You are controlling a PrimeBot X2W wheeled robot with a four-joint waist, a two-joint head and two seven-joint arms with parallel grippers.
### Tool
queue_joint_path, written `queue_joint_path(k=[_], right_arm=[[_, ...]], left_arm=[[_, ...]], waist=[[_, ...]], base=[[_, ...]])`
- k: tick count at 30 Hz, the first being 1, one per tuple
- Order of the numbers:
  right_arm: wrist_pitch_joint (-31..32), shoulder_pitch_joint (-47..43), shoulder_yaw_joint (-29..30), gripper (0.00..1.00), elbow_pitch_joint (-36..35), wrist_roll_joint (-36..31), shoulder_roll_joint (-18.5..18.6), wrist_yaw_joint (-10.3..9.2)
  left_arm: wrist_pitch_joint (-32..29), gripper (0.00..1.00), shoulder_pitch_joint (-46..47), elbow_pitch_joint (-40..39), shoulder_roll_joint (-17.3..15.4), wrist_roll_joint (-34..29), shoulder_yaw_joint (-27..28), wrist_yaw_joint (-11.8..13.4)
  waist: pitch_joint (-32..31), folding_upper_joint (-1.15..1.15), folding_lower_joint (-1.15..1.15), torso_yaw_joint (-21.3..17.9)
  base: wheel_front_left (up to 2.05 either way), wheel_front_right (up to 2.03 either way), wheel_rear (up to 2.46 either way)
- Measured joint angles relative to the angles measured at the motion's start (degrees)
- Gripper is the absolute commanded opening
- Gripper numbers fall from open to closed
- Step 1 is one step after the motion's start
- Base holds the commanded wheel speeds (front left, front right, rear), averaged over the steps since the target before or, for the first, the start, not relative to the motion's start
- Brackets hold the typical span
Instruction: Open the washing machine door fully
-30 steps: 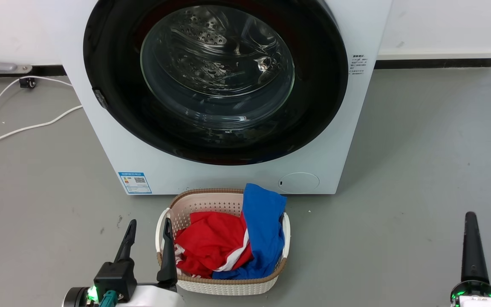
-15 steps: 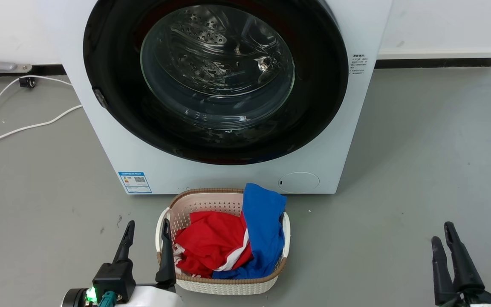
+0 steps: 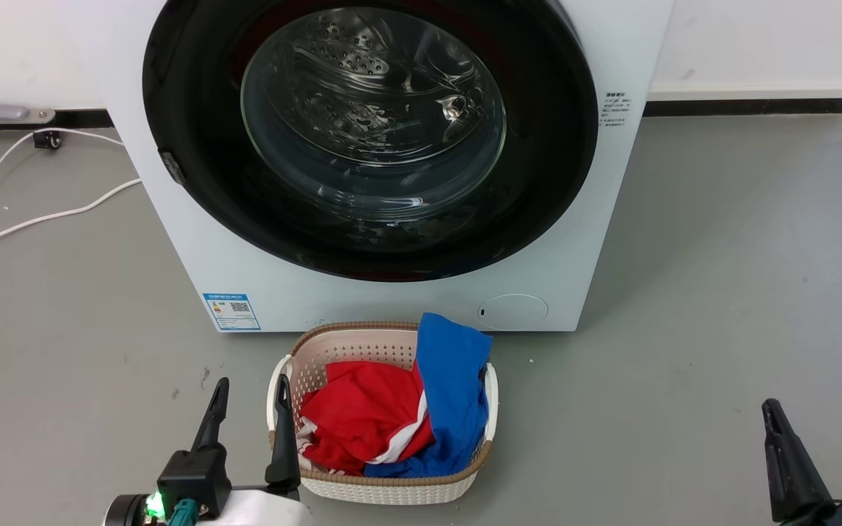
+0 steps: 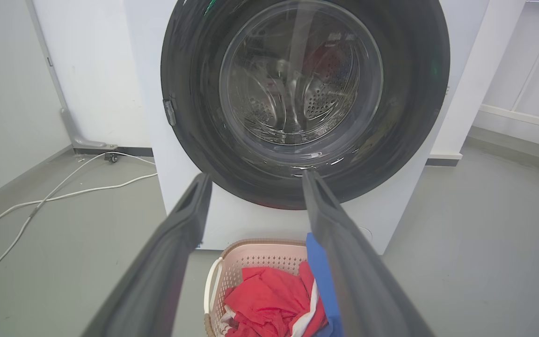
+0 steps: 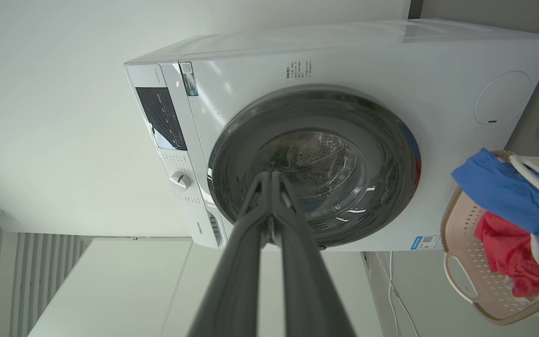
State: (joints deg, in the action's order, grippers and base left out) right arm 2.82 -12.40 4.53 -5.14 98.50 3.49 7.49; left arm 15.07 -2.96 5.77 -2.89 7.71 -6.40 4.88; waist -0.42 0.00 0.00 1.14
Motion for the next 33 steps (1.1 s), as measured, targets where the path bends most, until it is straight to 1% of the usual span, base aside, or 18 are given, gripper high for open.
queue_joint_path(k=[12,18,23,28,33], right_arm=[[0.76,0.43,1.63,0.0,1.55,-2.01,-0.45,-0.01],[1.53,4.91,6.2,0.0,4.26,-2.29,-0.34,0.0],[3.63,10.56,10.58,0.0,7.6,-2.22,1.91,0.0],[6.33,17.73,13.46,0.0,11.89,-2.29,5.42,-0.01],[9.11,26.0,14.93,0.0,16.17,-3.2,9.55,-0.01]], left_arm=[[0.0,1.0,0.0,-0.22,0.0,-0.15,0.1,0.21],[0.0,1.0,0.05,-1.05,0.0,-0.58,0.01,0.43],[0.0,1.0,0.83,-2.19,0.0,-1.0,-0.13,0.75],[0.0,1.0,2.77,-3.69,0.01,-1.97,-0.3,1.2],[0.0,1.0,5.0,-4.86,-0.01,-2.52,-0.59,1.49]], waist=[[0.23,0.0,0.0,-0.12],[1.07,0.0,0.0,-0.12],[2.88,0.0,0.0,0.19],[6.04,0.0,0.0,0.73],[9.8,0.0,0.0,1.4]], base=[[0.0,0.0,0.0],[0.0,0.0,0.0],[0.0,0.0,0.0],[0.0,0.0,0.0],[0.0,0.0,0.0]])
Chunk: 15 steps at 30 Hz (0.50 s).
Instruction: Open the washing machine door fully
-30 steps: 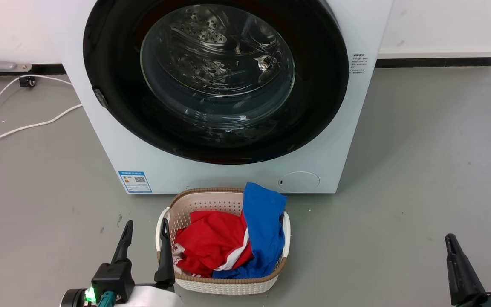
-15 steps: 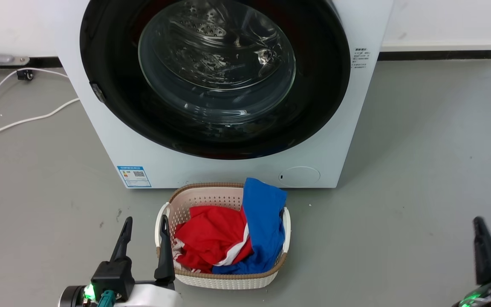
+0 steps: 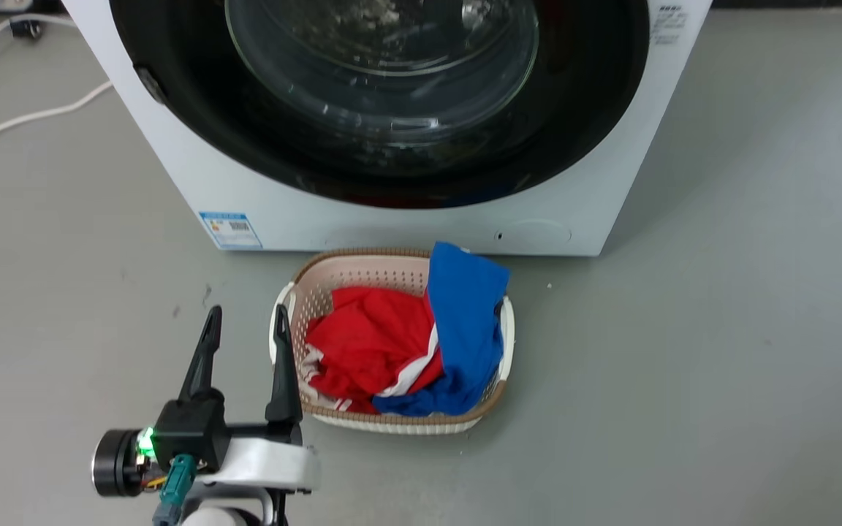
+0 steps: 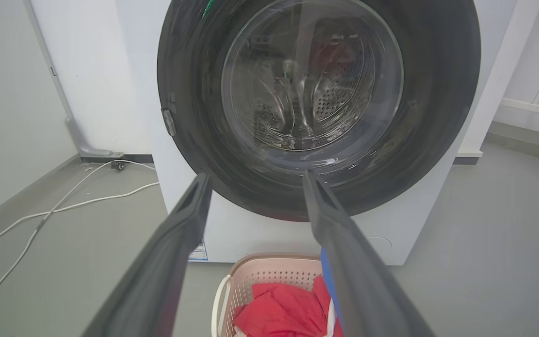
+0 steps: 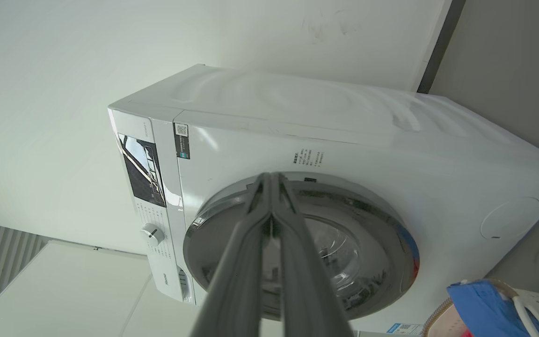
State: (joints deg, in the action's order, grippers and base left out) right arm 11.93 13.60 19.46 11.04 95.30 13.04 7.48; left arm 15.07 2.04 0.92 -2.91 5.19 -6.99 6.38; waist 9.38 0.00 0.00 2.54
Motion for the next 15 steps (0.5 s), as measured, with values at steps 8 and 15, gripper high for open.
queue_joint_path(k=[8,15], right_arm=[[4.35,13.55,-0.14,0.0,5.83,-1.2,6.53,0.0],[8.42,25.96,-2.4,0.0,10.33,-1.74,11.1,0.0]], left_arm=[[0.0,1.0,4.22,-2.14,0.0,-0.58,-0.62,0.81],[0.0,1.0,7.67,-3.69,0.01,-0.6,-1.66,1.55]], waist=[[6.59,0.0,0.0,1.27],[13.27,0.0,0.0,2.01]], base=[[0.0,0.0,0.0],[0.0,0.0,0.0]])
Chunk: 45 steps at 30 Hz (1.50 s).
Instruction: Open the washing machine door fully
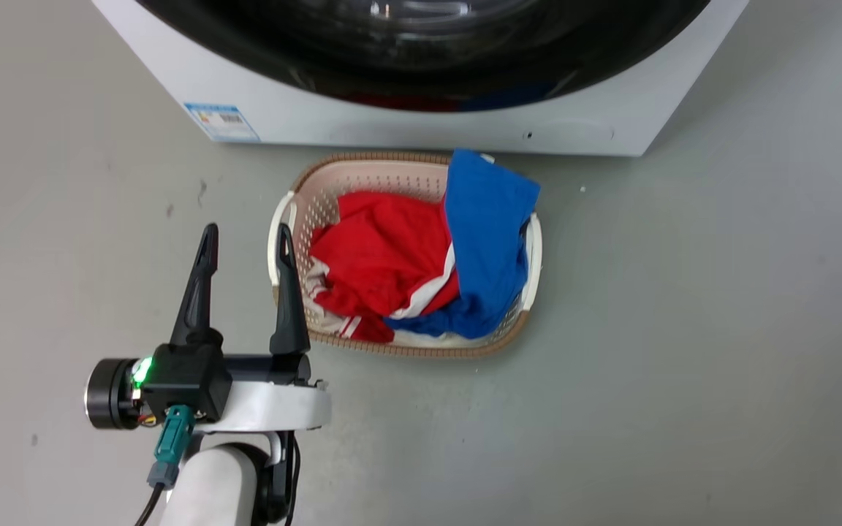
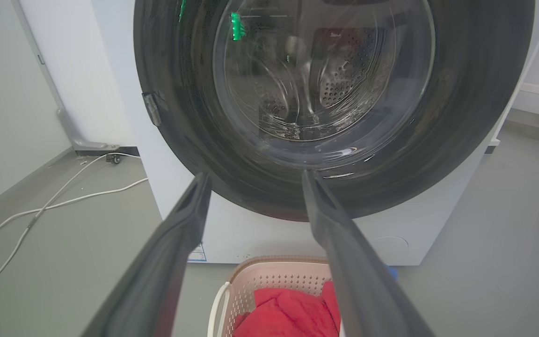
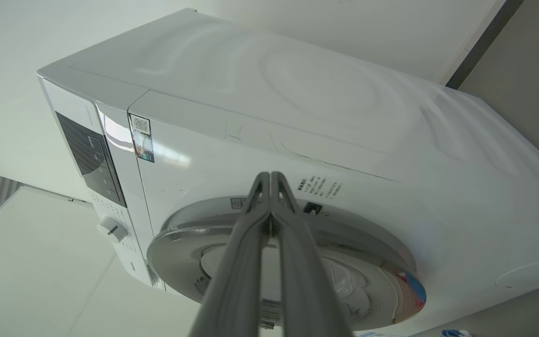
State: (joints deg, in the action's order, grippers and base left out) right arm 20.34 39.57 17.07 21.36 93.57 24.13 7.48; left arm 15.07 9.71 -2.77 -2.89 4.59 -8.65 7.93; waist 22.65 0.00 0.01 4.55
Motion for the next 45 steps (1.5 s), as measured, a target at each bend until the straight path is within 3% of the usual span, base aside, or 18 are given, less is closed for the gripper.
queue_joint_path(k=[14,25,35,45], right_arm=[[9.09,16.96,-9.83,0.0,5.11,-4.36,4.07,0.0],[13.29,29.25,-16.12,0.0,8.84,-8.96,3.75,0.0],[17.28,33.59,-19.3,0.0,10.35,-10.87,2.21,0.0],[21.15,30.91,-19.74,0.0,8.4,-9.81,2.7,-0.11]], left_arm=[[0.0,1.0,4.61,-1.18,0.0,0.32,-1.67,1.18],[0.0,1.0,6.64,-1.57,0.0,1.31,-3.31,1.75],[0.0,1.0,7.95,-1.67,0.0,1.92,-4.16,2.43],[0.0,1.0,8.05,-1.24,0.0,2.21,-4.04,2.87]], waist=[[10.3,0.0,0.0,2.3],[14.96,0.0,0.0,4.13],[17.06,0.0,0.0,5.8],[15.89,0.0,0.0,5.44]], base=[[0.0,0.0,0.0],[0.0,0.0,0.0],[0.0,0.0,0.0],[0.0,0.0,0.0]])
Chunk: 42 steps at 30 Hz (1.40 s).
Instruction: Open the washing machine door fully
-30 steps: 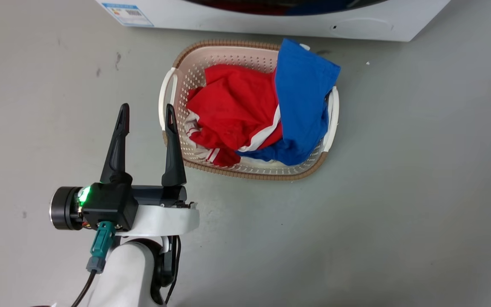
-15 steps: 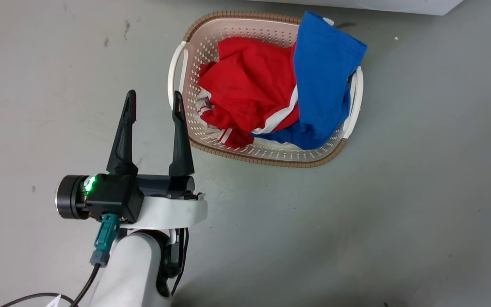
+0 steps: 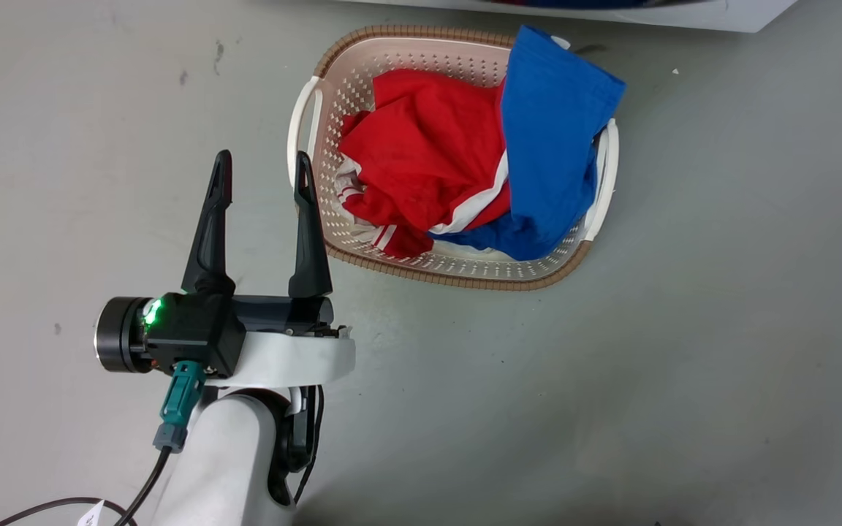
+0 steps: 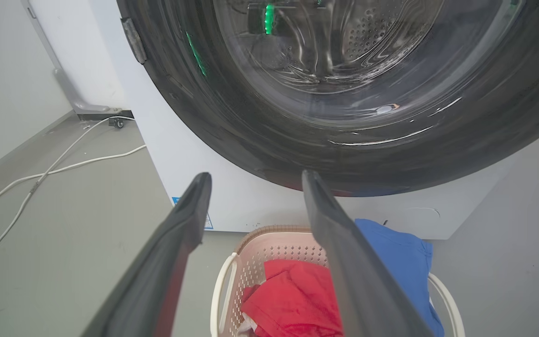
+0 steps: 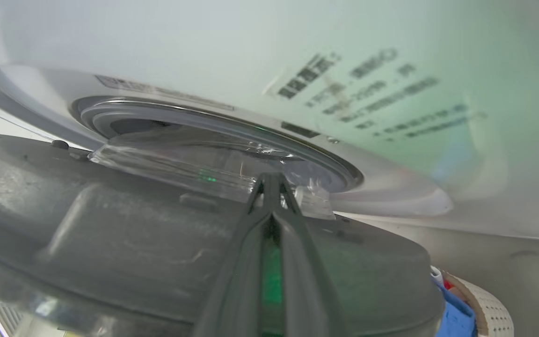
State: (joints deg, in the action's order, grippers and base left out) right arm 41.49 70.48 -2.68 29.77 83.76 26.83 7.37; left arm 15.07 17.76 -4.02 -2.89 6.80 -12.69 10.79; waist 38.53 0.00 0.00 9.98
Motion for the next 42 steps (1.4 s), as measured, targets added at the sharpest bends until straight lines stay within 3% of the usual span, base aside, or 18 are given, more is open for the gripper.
queue_joint_path(k=[9,14,30,42], right_arm=[[2.45,-6.55,-0.98,0.0,-5.65,1.55,-0.33,-0.07],[4.28,-10.57,-3.21,0.0,-9.75,2.7,-2.99,0.04],[6.19,-28.03,-3.78,0.0,-23.9,5.77,-3.08,0.02],[5.75,-37.91,-7.42,0.0,-29.69,6.06,-7.15,0.02]], left_arm=[[0.0,1.0,-0.29,0.37,0.0,-0.55,0.89,-0.48],[0.0,1.0,-1.14,0.63,-0.02,-0.99,1.31,-0.78],[0.0,1.0,-4.12,1.19,0.03,-1.51,2.69,-1.67],[0.0,1.0,-6.59,2.27,0.02,-1.78,3.07,-2.07]], waist=[[-1.92,0.0,0.0,-1.25],[-3.55,0.0,0.0,-1.91],[-8.96,0.0,-0.01,-2.93],[-13.88,0.0,-0.01,-2.96]], base=[[0.0,0.0,0.0],[0.0,0.0,0.0],[0.0,0.0,0.0],[0.0,0.0,0.0]])
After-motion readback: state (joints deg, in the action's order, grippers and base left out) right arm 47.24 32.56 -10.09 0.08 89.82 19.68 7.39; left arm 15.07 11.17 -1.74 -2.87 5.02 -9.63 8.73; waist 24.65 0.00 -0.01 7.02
